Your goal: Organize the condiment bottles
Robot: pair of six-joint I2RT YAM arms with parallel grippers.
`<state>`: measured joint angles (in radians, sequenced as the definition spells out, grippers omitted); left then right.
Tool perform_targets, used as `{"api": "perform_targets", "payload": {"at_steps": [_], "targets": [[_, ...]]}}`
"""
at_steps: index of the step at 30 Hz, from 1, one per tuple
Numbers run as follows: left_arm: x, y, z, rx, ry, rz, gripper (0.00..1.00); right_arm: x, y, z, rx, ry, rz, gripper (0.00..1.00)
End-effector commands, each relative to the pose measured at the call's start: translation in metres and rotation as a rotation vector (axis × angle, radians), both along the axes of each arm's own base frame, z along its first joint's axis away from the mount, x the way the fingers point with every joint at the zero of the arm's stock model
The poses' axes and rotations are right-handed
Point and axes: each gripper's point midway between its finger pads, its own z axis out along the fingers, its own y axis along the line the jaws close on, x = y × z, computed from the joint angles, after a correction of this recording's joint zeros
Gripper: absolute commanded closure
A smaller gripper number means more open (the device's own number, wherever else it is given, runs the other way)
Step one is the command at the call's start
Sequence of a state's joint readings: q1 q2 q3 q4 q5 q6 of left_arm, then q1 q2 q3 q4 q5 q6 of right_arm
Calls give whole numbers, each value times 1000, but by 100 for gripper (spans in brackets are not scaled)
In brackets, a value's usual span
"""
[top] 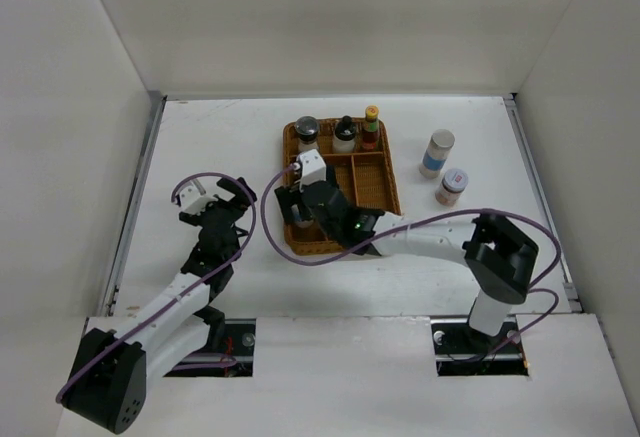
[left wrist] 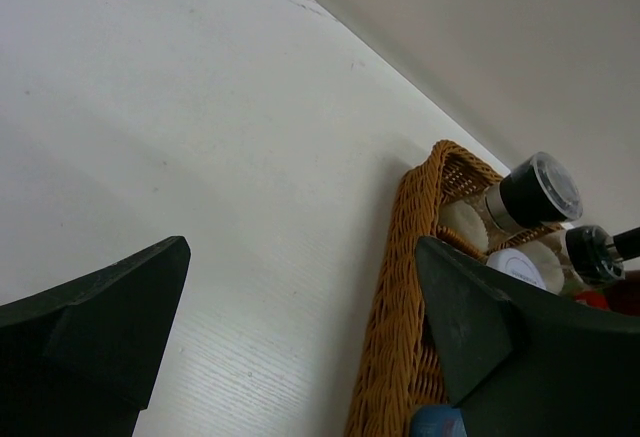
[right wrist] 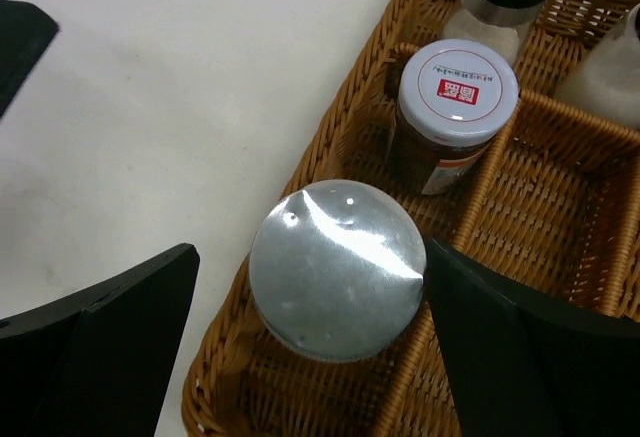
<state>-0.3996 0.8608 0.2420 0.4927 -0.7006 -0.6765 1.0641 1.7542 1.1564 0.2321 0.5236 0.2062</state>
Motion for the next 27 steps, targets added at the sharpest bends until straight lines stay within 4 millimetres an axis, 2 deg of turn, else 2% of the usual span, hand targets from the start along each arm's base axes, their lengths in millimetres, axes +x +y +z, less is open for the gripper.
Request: {"api": "perform_targets", "payload": {"at_steps": [1, 4, 5, 6, 7, 10, 12, 14, 15, 17, 18, 23, 27], "targets": [[4, -5, 15, -35, -58, -12, 0, 4, -14, 91, 165, -112, -28, 0], [5, -8, 13, -31, -50, -20, 0, 18, -67, 133, 252, -162, -105, 0], [5, -9, 12, -31, -48, -23, 0, 23, -84, 141, 271, -174, -137, 0], [6, -11, 11, -32, -47, -28, 0, 36, -114, 148, 292, -191, -203, 0], [7, -13, 11, -32, -48, -32, 0, 45, -135, 151, 296, -201, -255, 0], [7, -17, 11, -37, -60, -45, 0, 85, -231, 145, 273, -226, -525, 0], [7, -20, 12, -43, -74, -52, 0, 106, -293, 130, 198, -210, -705, 0], [7, -23, 13, -46, -82, -66, 0, 124, -340, 114, 129, -168, -824, 0], [7, -24, 13, -46, -84, -71, 0, 131, -356, 105, 94, -134, -854, 0], [7, -25, 13, -47, -84, -77, 0, 143, -374, 91, 75, -87, -887, 0], [7, -26, 12, -48, -83, -79, 0, 148, -377, 85, 67, -65, -881, 0], [9, -31, 9, -46, -75, -95, 0, 162, -382, 49, 33, 45, -844, 0], [10, -33, 7, -44, -71, -101, 0, 179, -374, 27, 49, 105, -789, 0]]}}
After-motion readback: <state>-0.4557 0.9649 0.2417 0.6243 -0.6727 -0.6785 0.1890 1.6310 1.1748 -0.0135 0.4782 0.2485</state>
